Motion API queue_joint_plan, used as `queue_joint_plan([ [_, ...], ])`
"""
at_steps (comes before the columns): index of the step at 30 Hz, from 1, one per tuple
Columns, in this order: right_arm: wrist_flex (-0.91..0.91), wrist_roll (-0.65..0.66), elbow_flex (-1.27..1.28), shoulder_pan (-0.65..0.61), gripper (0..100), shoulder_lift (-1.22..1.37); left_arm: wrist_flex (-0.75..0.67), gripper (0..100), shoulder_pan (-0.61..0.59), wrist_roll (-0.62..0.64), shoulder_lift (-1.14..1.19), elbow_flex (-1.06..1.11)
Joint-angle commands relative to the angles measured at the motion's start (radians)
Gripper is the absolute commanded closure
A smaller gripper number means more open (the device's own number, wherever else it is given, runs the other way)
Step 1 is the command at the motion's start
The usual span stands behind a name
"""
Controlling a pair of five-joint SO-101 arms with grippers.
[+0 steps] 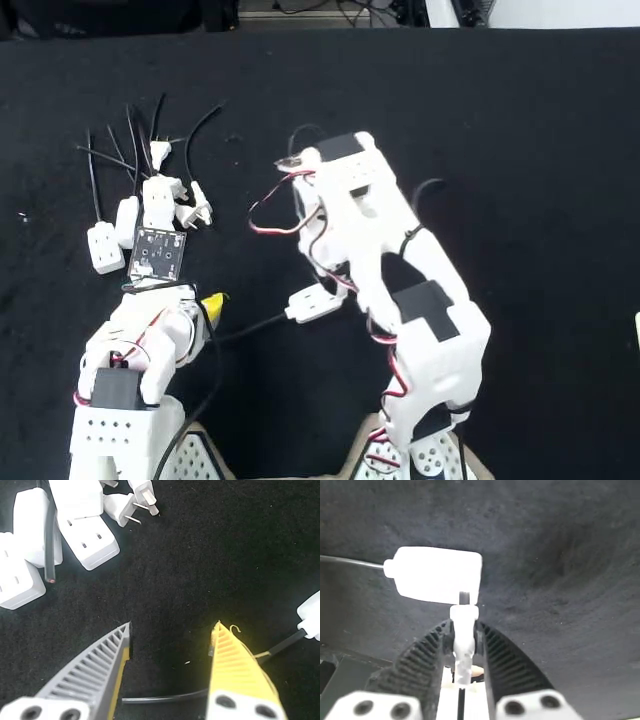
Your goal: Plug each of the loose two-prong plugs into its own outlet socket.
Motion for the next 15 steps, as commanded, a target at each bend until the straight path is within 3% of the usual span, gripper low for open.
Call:
queue_joint_plan([
  [1, 0.035, -0.008, -0.056, -0.037, 98.8, -0.059, -0.005, 74, -0.007, -0.011, -0.011, -0.018],
  [15, 0.034, -0.006, -0.131, 0.038, 98.8, 0.068, 0.0, 74, -0.008, -0.011, -0.011, -0.018],
])
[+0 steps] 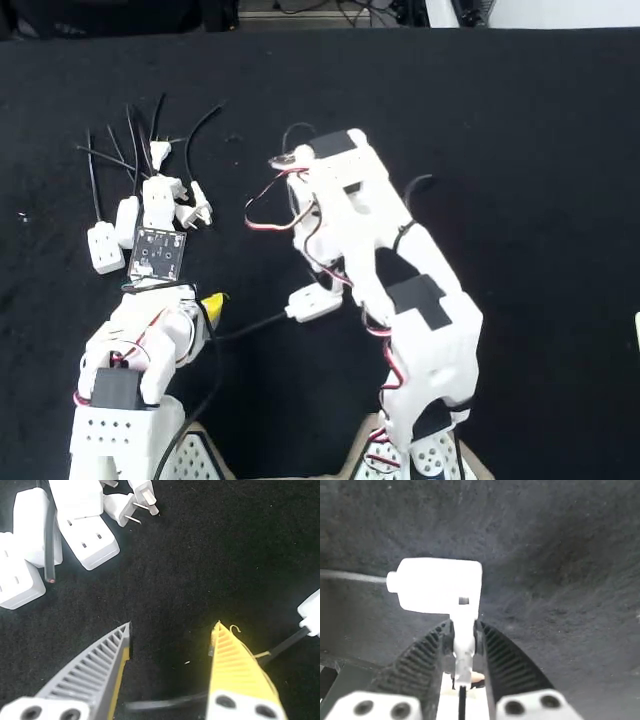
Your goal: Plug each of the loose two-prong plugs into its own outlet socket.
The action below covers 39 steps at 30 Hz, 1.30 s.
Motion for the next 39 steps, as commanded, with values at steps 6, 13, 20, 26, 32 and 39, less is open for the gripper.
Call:
queue_joint_plan([
  [6, 0.034, -0.006, -0.05, 0.018, 98.8, -0.005, 0.0, 74, -0.008, -0.011, -0.011, -0.018],
  [13, 0.028, -0.005, -0.051, -0.068, 98.8, 0.001, 0.0, 74, -0.008, -0.011, -0.011, -0.021],
  [20, -0.011, 0.005, -0.05, -0.129, 98.8, 0.001, 0.002, 74, -0.008, -0.011, -0.011, -0.019],
  [26, -0.041, 0.048, -0.039, -0.132, 98.8, 0.001, 0.002, 74, -0.008, -0.011, -0.011, -0.018],
  [32, -0.146, 0.063, 0.079, -0.209, 98.8, -0.004, 0.002, 74, -0.008, -0.011, -0.011, -0.019],
  [39, -0.181, 0.066, 0.102, -0.245, 98.8, -0.005, 0.002, 74, -0.008, -0.011, -0.011, -0.019],
])
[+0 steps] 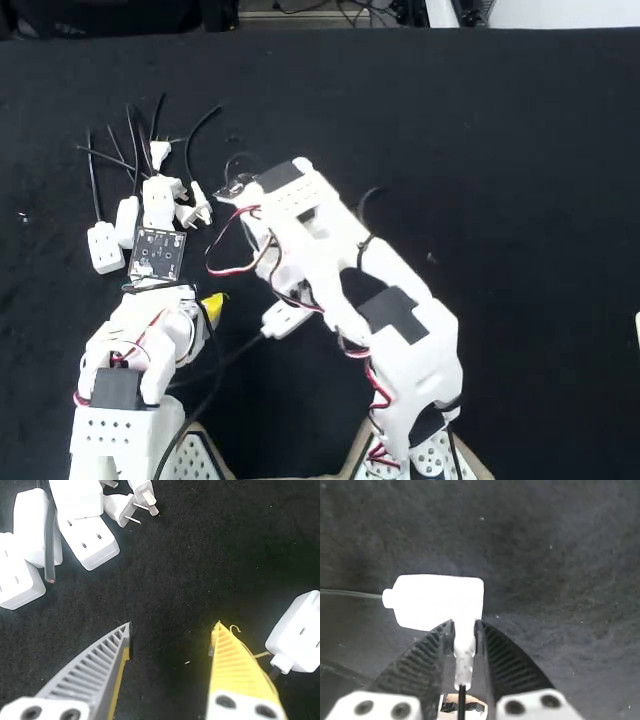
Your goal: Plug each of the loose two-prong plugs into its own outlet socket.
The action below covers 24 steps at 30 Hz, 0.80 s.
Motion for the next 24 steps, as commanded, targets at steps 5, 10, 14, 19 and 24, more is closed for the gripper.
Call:
queue_joint_plan([
  [5, -0.063, 0.049, 0.001, -0.035, 98.7, -0.013, 0.002, 74, -0.008, -0.011, -0.011, -0.019],
  [10, -0.075, 0.098, 0.039, -0.035, 85.8, -0.154, 0.002, 74, -0.008, -0.011, -0.011, -0.019],
  [14, -0.17, 0.222, 0.185, -0.041, 78.3, -0.386, 0.002, 74, -0.018, -0.011, -0.011, -0.022],
  [19, -0.218, 0.499, 0.357, -0.049, 78.2, -0.619, -0.005, 74, -0.154, 0.005, -0.011, -0.064],
  [24, -0.213, 0.712, 0.464, -0.074, 69.2, -0.668, -0.008, 74, -0.355, 0.173, -0.011, -0.117],
])
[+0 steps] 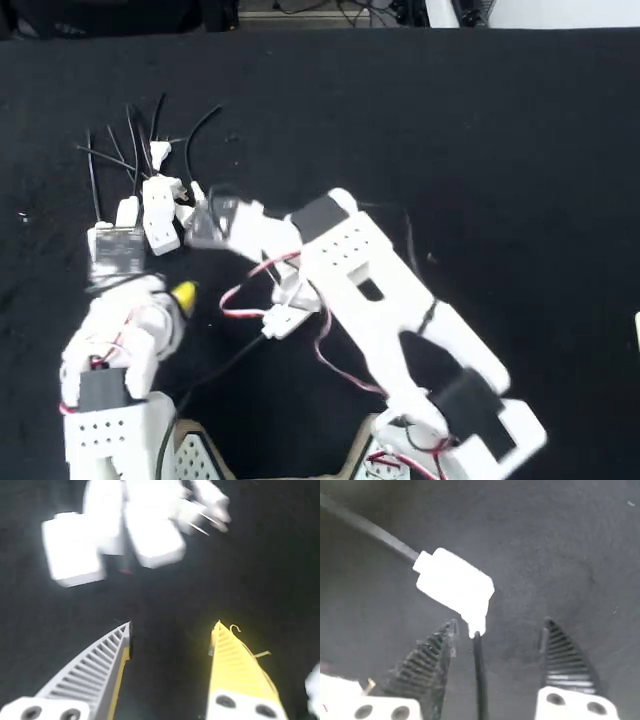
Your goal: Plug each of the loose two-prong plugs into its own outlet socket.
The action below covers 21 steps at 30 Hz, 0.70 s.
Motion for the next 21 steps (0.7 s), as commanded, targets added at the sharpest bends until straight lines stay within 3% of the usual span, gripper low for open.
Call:
queue_joint_plan([
  [1, -0.018, 0.114, 0.038, -0.052, 68.8, -0.047, -0.012, 74, -0.18, 0.138, -0.011, -0.102],
  [6, -0.035, 0.201, 0.059, -0.143, 68.8, 0.028, -0.068, 74, -0.285, 0.219, -0.011, -0.096],
  [17, -0.091, 0.307, 0.059, -0.141, 69.1, 0.295, -0.072, 74, -0.292, 0.229, -0.011, -0.096],
  [19, -0.124, 0.302, 0.059, -0.14, 73.4, 0.305, -0.069, 74, -0.292, 0.229, -0.011, -0.099],
  [21, -0.161, 0.29, 0.058, -0.114, 83.8, 0.303, -0.069, 74, -0.292, 0.227, -0.011, -0.099],
])
